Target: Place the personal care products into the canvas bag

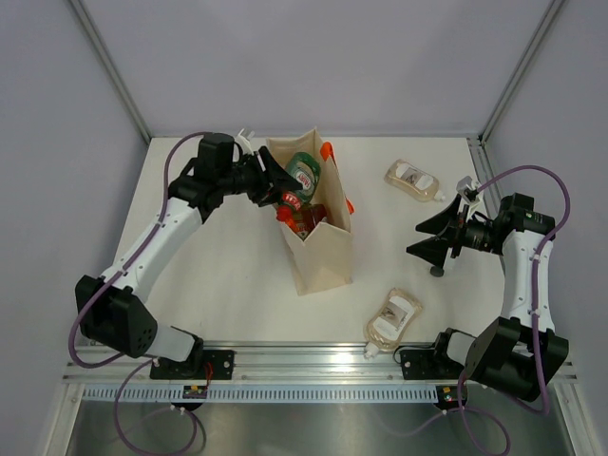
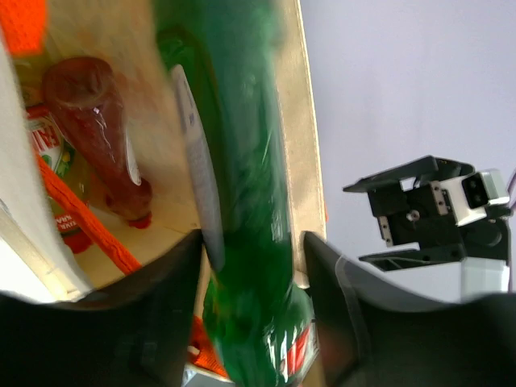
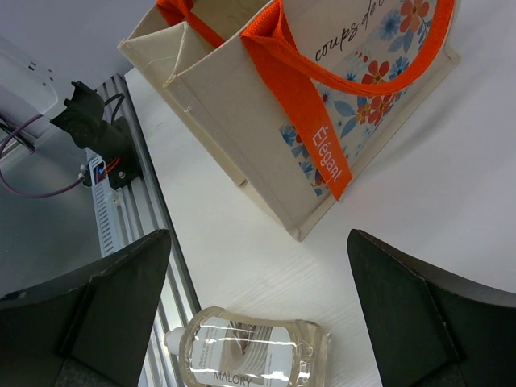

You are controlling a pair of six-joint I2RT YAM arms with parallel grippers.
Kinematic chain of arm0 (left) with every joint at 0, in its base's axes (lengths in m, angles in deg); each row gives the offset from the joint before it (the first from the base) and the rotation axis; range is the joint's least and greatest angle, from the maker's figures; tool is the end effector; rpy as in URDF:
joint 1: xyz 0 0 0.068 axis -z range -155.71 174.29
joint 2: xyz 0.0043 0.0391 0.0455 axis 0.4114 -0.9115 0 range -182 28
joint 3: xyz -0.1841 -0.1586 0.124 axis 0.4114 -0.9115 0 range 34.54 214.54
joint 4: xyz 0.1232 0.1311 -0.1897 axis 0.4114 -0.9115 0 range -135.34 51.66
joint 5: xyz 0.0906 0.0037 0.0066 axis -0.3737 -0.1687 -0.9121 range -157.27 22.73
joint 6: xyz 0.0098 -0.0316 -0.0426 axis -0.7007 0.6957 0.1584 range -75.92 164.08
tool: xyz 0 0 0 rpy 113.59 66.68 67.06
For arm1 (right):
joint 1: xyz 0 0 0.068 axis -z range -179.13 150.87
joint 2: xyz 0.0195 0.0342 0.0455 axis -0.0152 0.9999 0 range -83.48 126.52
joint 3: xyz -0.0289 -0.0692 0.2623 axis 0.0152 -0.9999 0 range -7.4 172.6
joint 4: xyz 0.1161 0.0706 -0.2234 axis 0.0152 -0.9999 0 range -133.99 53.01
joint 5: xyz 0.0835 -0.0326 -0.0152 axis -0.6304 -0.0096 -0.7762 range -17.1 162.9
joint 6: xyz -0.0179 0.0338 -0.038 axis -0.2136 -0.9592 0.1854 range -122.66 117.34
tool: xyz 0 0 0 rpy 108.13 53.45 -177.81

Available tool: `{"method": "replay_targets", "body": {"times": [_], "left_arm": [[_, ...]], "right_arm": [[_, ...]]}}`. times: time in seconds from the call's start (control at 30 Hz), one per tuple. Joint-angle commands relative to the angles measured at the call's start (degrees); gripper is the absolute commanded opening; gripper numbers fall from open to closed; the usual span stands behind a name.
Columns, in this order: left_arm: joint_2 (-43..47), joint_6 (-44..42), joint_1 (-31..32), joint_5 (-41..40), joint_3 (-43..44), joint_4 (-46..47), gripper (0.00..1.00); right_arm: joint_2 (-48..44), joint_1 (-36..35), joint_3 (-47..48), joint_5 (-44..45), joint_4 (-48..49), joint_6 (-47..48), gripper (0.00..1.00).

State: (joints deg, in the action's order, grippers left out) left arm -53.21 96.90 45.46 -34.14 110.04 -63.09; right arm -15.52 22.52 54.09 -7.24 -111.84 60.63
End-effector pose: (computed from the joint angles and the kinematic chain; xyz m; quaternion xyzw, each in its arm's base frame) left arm 0.2904 -0.1334 0.3571 -0.0908 0.8391 -0.4840 0.2311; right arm 0.1834 -0.0349 0.3110 -0.3168 0.6958 0.4344 0.4761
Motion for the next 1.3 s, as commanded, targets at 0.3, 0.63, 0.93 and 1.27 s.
{"method": "replay_targets", "body": {"times": [0.3,0.63,0.93,1.27], "left_arm": [[-3.69,-8.43,1.42,-2.71,12.91,-2.05,0.72],[6.3,-30.56,1.33,-18.25,13.64,-12.52,0.74],[34.07,-33.48,1.07,-34.51,-15.88,-7.93,0.99],[48.33,-30.84,0.89,-37.16,-29.0,-13.21,0.99]], "right_arm": [[0.33,0.5,1.52,-0.64,0.05,1.58,0.99],[-3.27,-3.69,1.34,29.19,31.82,-28.03,0.95],[24.25,-21.38,18.46,75.98,42.96,-24.01,0.99],[52.7,-24.2,45.54,76.36,29.24,-13.98,0.99]]}}
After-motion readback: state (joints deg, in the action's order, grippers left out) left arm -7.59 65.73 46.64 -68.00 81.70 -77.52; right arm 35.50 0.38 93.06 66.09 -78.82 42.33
